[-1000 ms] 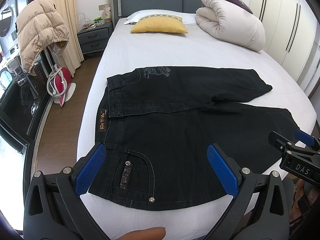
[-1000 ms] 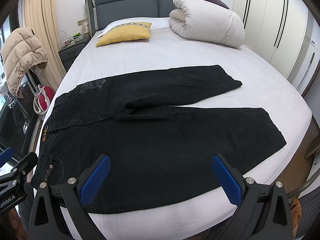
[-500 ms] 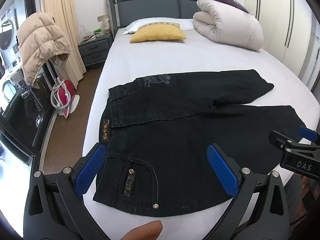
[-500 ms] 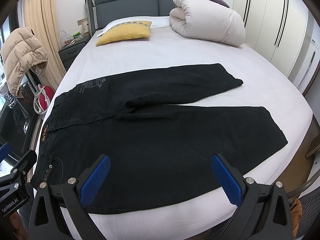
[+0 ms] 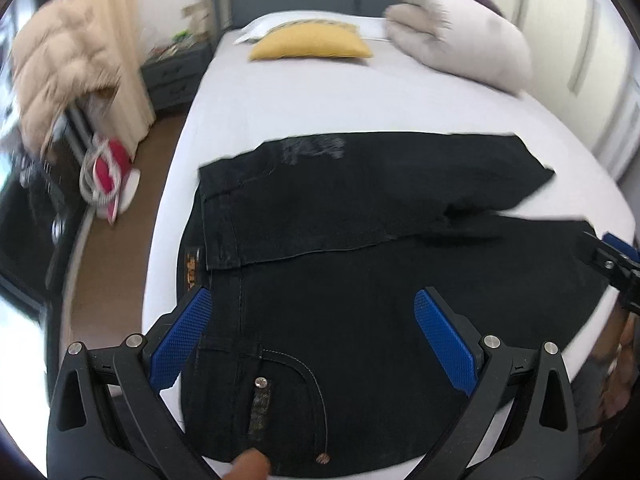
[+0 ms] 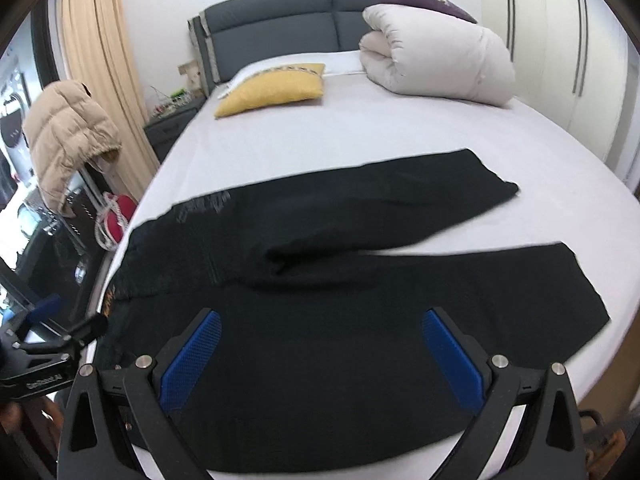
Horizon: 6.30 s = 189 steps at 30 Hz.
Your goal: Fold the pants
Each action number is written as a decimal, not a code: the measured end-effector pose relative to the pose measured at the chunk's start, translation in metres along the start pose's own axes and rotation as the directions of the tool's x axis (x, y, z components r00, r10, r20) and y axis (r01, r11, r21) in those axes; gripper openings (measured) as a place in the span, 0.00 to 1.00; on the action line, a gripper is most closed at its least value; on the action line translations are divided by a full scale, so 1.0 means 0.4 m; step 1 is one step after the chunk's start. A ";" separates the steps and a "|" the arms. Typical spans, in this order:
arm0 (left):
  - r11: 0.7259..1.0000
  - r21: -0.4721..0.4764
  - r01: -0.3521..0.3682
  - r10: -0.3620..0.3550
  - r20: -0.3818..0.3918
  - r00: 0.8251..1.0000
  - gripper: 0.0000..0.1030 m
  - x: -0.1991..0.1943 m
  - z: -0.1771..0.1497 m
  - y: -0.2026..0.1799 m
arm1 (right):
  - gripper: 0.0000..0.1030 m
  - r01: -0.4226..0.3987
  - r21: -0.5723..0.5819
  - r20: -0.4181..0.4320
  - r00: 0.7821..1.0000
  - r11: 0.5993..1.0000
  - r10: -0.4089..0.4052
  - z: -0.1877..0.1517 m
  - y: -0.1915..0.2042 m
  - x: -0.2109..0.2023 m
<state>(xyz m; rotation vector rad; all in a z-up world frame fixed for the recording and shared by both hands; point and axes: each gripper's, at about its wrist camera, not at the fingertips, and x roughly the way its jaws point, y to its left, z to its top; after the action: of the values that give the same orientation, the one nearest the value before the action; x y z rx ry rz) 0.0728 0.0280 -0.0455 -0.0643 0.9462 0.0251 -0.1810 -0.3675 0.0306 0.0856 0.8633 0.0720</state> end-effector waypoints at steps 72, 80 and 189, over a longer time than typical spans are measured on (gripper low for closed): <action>0.865 0.485 0.129 -0.139 -0.015 0.990 0.02 0.296 0.344 0.169 | 0.06 -0.502 -0.669 -0.444 0.862 0.548 0.247 0.381 0.386 0.603; 0.856 0.495 0.151 -0.171 -0.005 0.985 0.02 0.170 0.219 0.162 | 0.05 -0.530 -0.681 -0.445 0.848 0.506 0.288 0.240 0.390 0.472; 0.921 0.184 0.343 -0.288 -0.270 0.919 0.12 0.135 -0.170 -0.005 | 0.06 0.251 0.132 -0.344 0.919 0.959 -0.193 0.383 -0.226 0.732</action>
<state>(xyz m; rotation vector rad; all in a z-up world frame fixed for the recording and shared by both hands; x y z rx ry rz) 0.0494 0.0213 -0.1290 -0.0073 1.1645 -0.4014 0.1279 -0.4359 -0.1007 0.1407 1.2076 -0.2106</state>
